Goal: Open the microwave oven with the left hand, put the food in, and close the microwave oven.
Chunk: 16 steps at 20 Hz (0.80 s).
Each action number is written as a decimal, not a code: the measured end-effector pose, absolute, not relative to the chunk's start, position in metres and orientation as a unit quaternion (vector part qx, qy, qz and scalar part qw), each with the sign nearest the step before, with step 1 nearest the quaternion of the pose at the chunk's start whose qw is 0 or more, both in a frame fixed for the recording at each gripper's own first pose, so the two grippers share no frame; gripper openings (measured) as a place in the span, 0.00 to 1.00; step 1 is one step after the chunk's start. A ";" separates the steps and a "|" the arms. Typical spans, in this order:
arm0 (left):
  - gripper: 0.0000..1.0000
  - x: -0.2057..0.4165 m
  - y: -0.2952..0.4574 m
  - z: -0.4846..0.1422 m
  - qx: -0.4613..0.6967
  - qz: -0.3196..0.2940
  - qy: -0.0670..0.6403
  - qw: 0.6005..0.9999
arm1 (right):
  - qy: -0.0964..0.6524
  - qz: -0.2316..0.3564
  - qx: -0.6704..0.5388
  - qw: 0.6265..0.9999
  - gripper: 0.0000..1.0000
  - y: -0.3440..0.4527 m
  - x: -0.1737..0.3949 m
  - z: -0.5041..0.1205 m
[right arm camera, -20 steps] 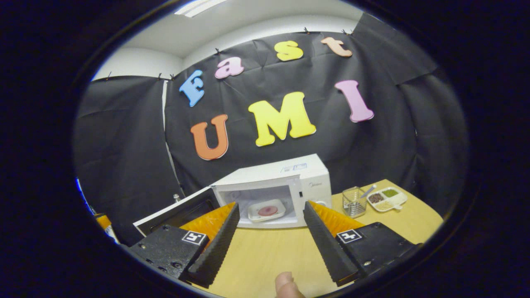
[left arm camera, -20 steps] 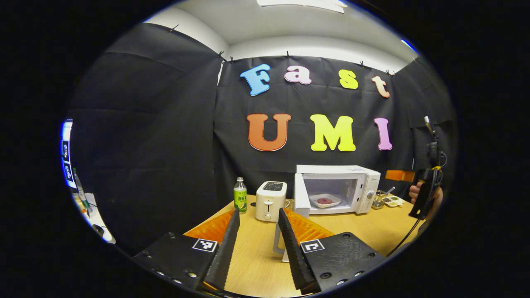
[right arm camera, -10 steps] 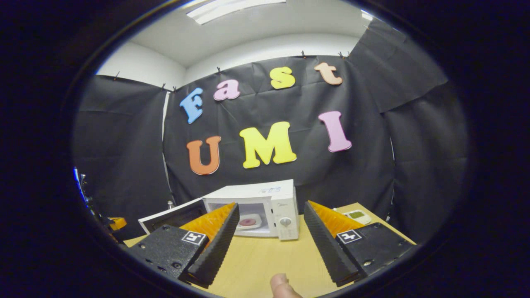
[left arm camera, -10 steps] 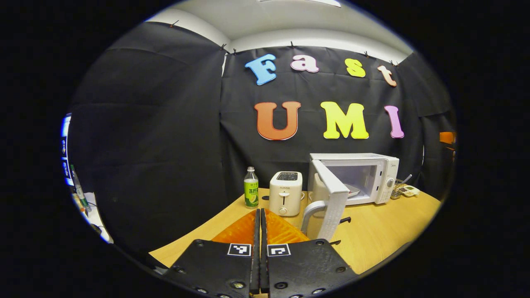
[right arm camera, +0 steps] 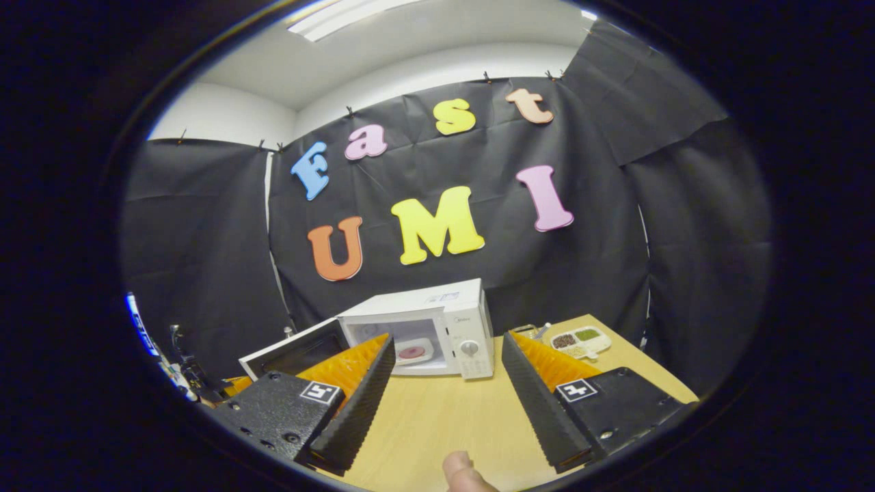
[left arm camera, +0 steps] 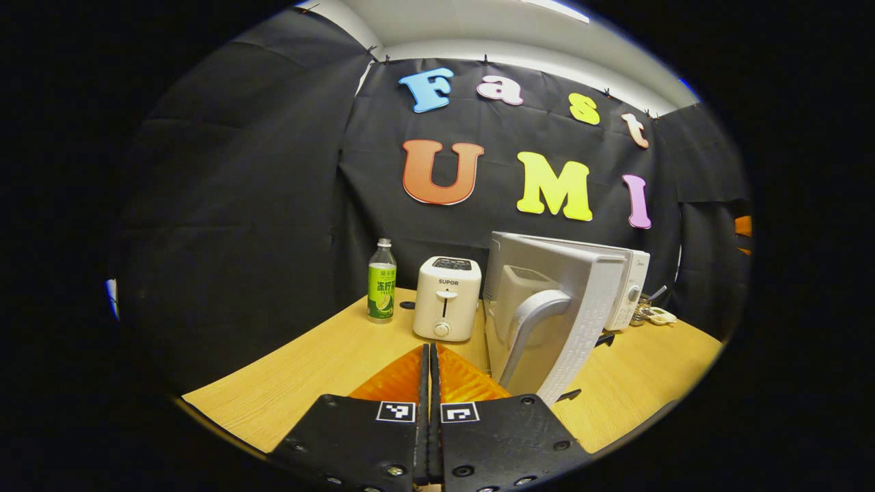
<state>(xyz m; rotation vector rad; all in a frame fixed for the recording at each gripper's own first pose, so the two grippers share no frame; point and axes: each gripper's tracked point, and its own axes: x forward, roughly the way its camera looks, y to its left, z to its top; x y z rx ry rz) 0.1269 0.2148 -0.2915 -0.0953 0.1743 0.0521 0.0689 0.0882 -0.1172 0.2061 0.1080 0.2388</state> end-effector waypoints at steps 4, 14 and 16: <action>0.00 0.131 0.189 -0.285 -0.027 0.003 0.080 0.996 | 0.044 0.118 0.110 0.986 1.00 0.082 0.069 -0.111; 0.00 0.138 0.127 -0.274 -0.022 -0.050 0.083 0.995 | 0.026 0.106 0.080 0.991 1.00 0.058 0.064 -0.103; 0.00 0.144 0.113 -0.277 -0.016 -0.065 0.087 0.994 | 0.023 0.104 0.079 0.991 1.00 0.052 0.061 -0.102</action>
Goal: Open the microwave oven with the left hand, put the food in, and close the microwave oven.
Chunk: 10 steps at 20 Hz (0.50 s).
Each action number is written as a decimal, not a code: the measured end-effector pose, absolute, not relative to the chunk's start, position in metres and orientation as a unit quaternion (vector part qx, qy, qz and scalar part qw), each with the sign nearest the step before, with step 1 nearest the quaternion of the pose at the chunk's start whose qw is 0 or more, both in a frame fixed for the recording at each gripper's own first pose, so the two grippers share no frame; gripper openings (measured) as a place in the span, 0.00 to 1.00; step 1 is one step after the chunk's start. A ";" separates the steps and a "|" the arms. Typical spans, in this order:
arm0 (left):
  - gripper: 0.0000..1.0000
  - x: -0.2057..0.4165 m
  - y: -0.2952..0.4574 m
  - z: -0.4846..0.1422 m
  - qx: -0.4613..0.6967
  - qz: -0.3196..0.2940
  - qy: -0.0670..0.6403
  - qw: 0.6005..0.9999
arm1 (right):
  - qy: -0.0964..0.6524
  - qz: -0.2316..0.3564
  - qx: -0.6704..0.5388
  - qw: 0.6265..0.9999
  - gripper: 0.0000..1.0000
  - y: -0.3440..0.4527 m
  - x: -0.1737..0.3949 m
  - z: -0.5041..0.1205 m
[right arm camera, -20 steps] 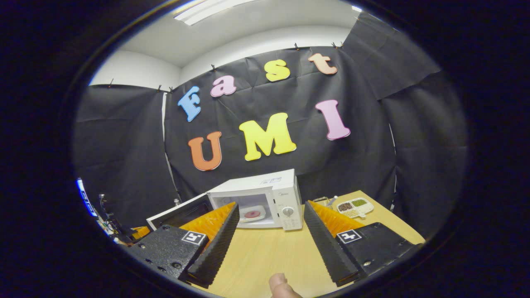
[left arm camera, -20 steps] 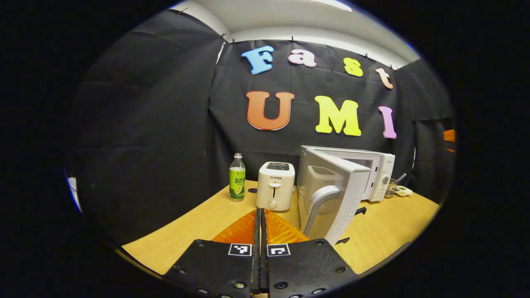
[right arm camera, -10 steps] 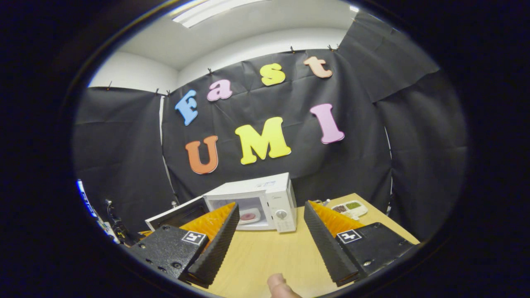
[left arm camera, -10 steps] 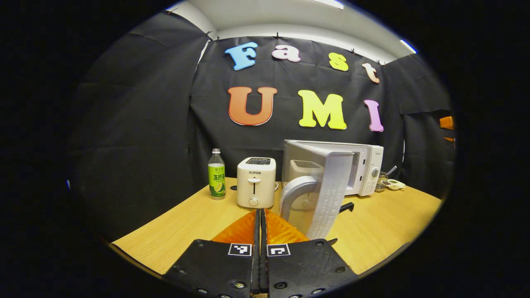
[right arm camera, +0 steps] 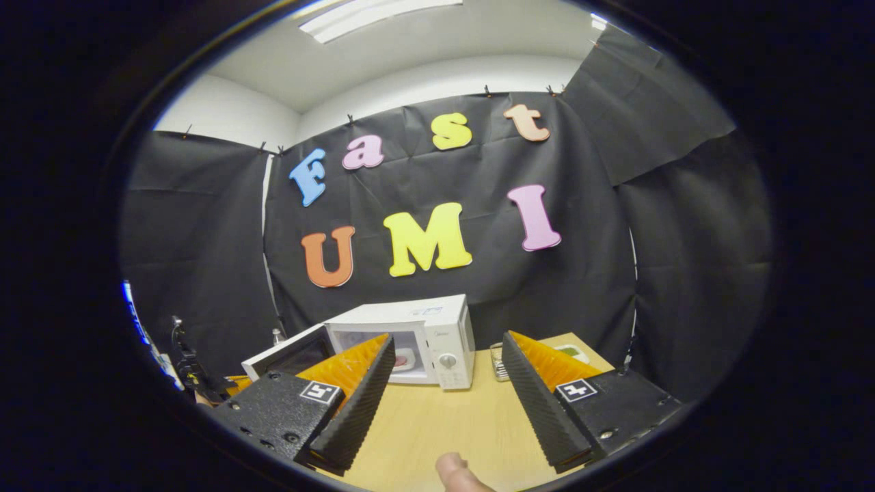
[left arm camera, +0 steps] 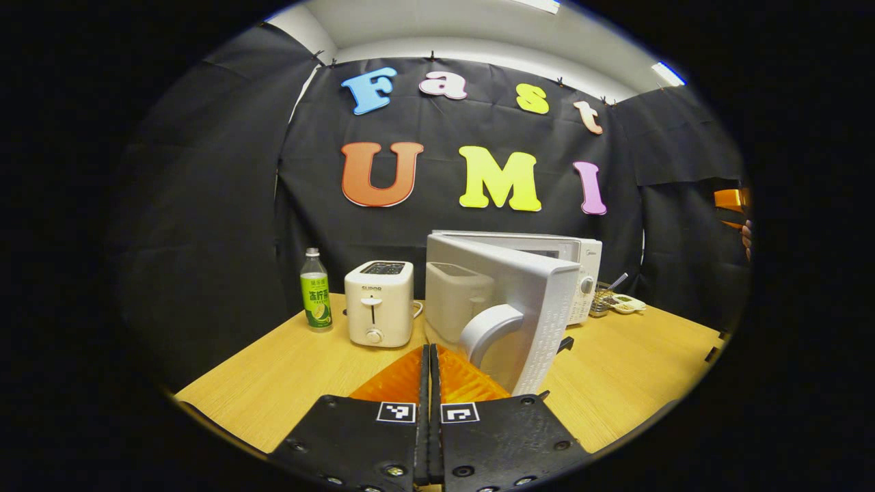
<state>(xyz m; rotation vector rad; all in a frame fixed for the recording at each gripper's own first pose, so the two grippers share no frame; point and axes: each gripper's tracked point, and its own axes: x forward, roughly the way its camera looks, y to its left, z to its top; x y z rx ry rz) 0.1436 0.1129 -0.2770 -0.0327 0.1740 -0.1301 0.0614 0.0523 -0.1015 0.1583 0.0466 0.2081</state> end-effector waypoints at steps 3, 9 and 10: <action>0.00 0.157 0.096 -0.281 -0.012 -0.078 0.087 0.993 | 0.016 0.095 0.075 0.993 1.00 0.040 0.059 -0.099; 0.00 0.182 0.065 -0.284 -0.020 -0.106 0.083 0.991 | 0.004 0.078 0.066 0.995 1.00 0.021 0.055 -0.094; 0.00 0.184 0.058 -0.285 -0.020 -0.115 0.085 0.989 | 0.002 0.077 0.067 0.995 1.00 0.018 0.054 -0.094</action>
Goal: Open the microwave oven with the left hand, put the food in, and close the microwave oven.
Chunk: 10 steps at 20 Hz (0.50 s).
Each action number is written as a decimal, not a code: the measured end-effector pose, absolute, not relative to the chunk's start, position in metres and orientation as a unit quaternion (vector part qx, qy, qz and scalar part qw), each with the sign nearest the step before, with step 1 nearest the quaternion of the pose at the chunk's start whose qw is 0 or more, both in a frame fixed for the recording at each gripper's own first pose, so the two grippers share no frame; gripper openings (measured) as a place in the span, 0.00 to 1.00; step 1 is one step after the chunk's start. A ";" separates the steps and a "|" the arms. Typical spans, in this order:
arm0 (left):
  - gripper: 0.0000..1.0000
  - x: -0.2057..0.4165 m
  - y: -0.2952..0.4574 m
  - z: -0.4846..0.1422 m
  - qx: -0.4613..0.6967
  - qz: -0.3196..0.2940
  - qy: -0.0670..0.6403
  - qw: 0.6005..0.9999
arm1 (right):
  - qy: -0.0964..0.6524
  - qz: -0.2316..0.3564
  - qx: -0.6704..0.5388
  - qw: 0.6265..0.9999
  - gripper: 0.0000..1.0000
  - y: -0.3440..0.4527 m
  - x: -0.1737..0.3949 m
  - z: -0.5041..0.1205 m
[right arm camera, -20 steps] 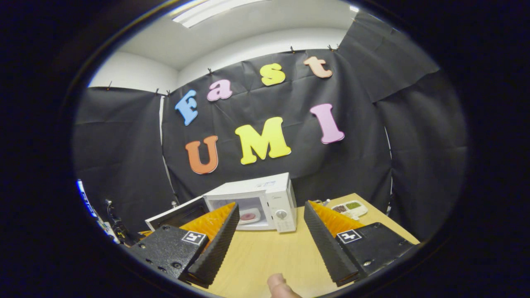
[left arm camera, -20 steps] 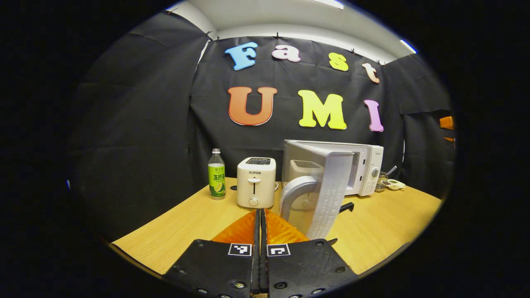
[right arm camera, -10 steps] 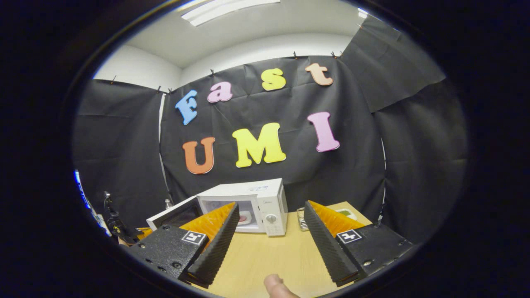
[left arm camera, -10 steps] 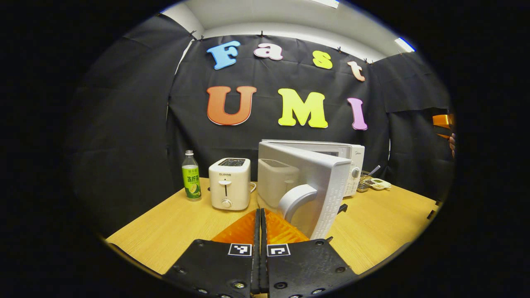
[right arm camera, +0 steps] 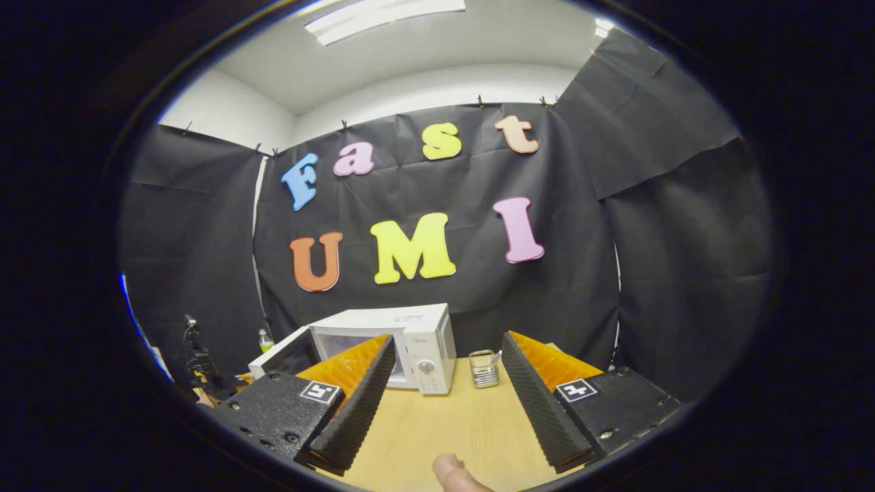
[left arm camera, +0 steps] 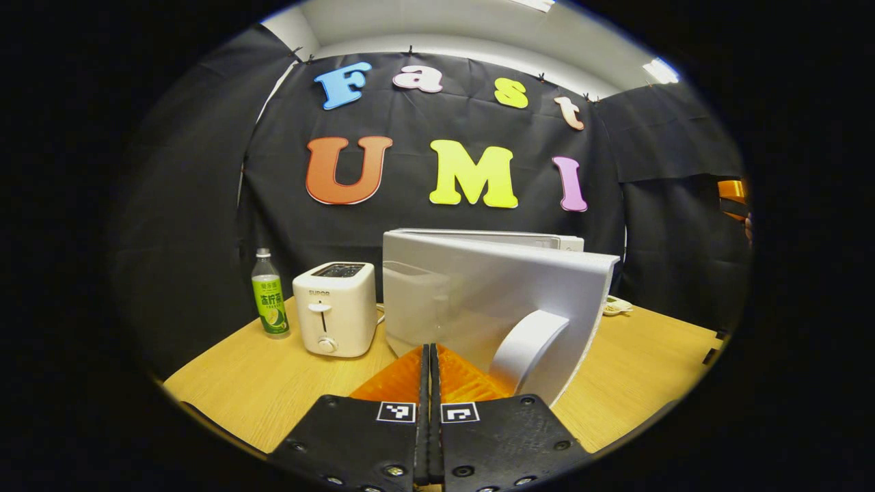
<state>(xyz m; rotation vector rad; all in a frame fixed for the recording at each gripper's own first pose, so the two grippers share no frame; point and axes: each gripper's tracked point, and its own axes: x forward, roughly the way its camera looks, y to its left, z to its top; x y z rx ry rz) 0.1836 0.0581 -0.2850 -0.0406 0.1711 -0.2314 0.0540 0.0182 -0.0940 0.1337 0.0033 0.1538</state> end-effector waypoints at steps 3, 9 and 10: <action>0.00 0.191 0.036 -0.289 -0.013 -0.138 0.088 0.987 | -0.002 0.073 0.067 0.995 1.00 0.013 0.053 -0.096; 0.00 0.208 -0.010 -0.283 -0.019 -0.177 0.074 0.981 | 0.000 0.070 0.073 0.995 0.89 0.002 0.056 -0.103; 0.00 0.212 -0.020 -0.280 -0.019 -0.184 0.067 0.980 | 0.002 0.068 0.072 0.995 0.89 0.000 0.057 -0.104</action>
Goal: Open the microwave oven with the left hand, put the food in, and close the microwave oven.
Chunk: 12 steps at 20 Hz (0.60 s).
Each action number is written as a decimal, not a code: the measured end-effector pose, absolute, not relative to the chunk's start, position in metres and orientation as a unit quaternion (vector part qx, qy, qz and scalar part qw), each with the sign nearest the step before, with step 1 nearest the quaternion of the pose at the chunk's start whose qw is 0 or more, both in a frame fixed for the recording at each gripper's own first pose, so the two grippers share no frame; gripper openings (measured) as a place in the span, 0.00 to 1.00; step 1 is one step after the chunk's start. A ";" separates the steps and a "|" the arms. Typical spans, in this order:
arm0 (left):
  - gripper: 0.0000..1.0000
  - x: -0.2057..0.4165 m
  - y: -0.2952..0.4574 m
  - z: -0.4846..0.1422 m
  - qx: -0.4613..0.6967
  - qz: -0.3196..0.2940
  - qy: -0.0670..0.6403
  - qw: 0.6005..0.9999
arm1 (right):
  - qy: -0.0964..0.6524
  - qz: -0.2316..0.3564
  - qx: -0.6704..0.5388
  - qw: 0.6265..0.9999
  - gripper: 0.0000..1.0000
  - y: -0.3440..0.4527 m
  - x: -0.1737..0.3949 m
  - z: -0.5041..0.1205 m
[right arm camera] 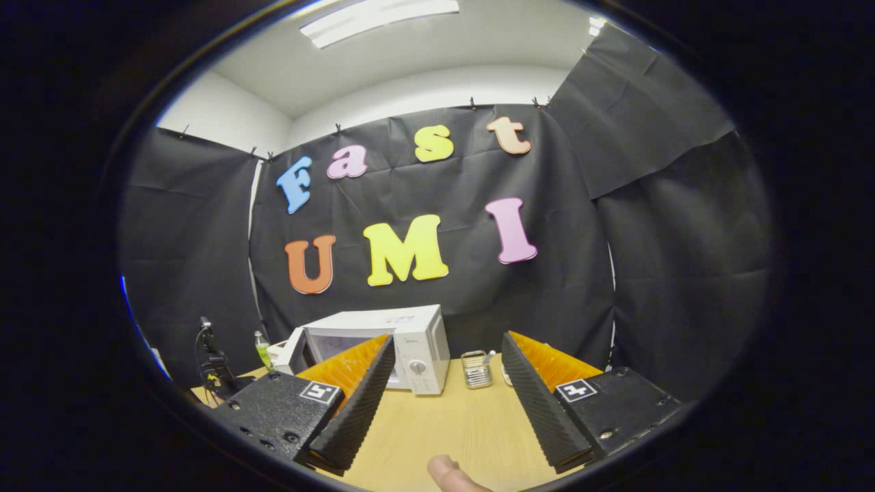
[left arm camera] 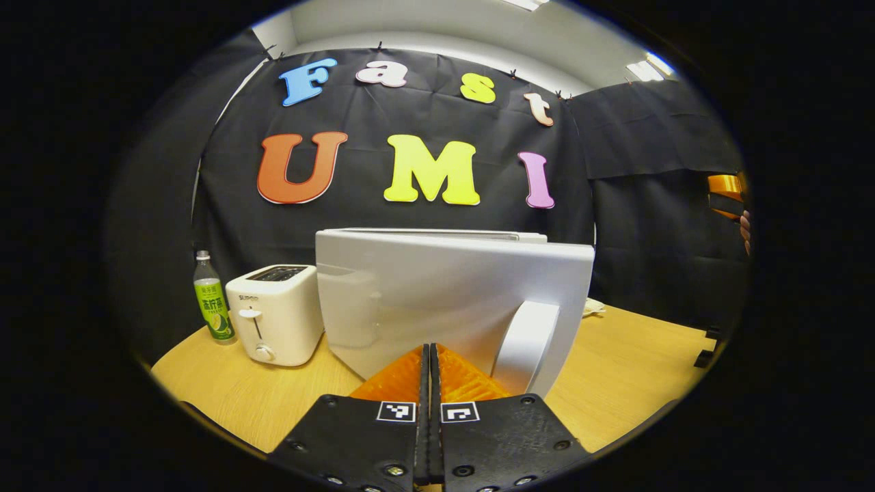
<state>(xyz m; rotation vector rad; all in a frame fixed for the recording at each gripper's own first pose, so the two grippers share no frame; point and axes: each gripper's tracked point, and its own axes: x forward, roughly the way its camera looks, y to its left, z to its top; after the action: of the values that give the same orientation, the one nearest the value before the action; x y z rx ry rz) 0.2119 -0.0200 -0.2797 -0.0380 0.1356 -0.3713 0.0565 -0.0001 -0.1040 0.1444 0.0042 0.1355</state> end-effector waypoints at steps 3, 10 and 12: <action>0.00 0.227 -0.044 -0.281 -0.011 -0.198 0.071 0.977 | 0.007 0.064 0.071 0.995 0.89 -0.007 0.059 -0.104; 0.00 0.281 -0.098 -0.288 -0.018 -0.198 0.082 0.977 | -0.002 0.056 0.062 0.996 0.89 -0.029 0.058 -0.103; 0.00 0.298 -0.112 -0.289 -0.019 -0.194 0.086 0.977 | 0.000 0.054 0.057 0.997 1.00 -0.034 0.059 -0.104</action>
<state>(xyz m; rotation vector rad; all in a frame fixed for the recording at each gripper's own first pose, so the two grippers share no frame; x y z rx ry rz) 0.2984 -0.1120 -0.2887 -0.0375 0.1731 -0.3909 0.0593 -0.0336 -0.1044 0.1136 -0.0005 0.1078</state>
